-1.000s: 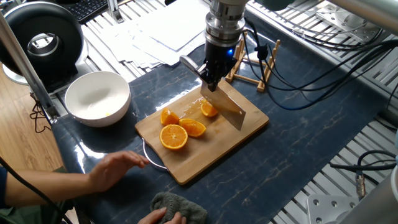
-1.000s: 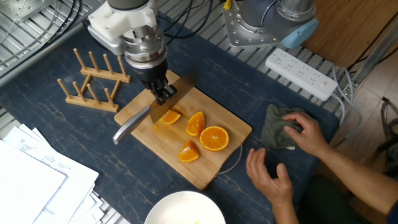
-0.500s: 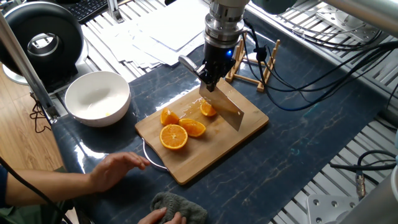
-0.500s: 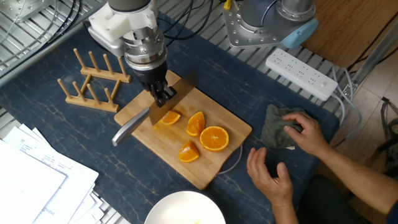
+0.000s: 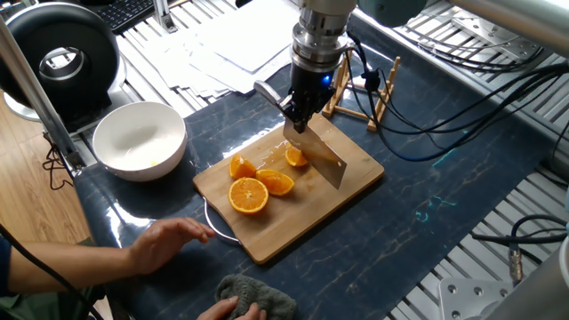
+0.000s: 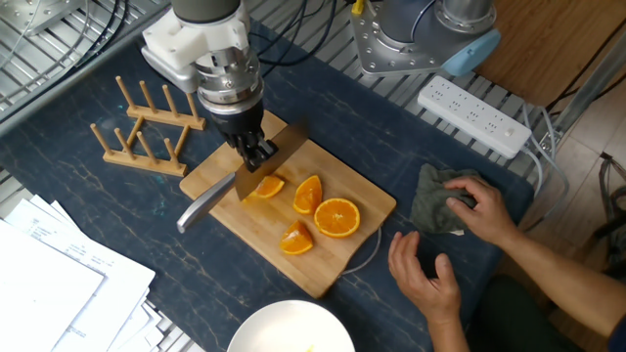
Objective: Chop the orange
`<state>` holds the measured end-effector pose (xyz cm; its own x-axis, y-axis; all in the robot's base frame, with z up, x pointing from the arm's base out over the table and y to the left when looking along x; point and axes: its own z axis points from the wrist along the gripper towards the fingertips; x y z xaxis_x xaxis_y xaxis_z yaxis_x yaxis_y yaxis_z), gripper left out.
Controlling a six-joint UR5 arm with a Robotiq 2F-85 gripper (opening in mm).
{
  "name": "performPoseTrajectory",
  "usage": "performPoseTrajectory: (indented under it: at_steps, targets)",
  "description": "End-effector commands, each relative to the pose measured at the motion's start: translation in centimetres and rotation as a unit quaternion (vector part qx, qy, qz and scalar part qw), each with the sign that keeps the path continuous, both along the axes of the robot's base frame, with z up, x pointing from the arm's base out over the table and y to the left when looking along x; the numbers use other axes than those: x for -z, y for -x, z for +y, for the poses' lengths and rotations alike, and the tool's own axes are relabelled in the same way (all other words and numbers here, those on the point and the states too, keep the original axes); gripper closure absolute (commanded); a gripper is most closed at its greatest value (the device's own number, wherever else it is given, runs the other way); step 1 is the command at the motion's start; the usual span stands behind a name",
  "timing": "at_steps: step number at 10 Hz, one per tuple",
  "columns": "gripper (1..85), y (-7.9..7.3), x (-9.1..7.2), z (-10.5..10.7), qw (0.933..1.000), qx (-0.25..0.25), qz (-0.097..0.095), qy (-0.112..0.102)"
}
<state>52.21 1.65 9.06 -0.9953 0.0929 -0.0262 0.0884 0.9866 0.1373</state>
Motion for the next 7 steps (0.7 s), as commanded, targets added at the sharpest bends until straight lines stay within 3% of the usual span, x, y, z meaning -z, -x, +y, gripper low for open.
performPoseTrajectory:
  at_steps: [1, 7]
  targets:
    - [84.7, -0.18, -0.13, 0.68, 0.9999, 0.005, -0.004, -0.015]
    - [84.7, -0.57, 0.21, 1.27, 0.9995, 0.010, -0.007, -0.029]
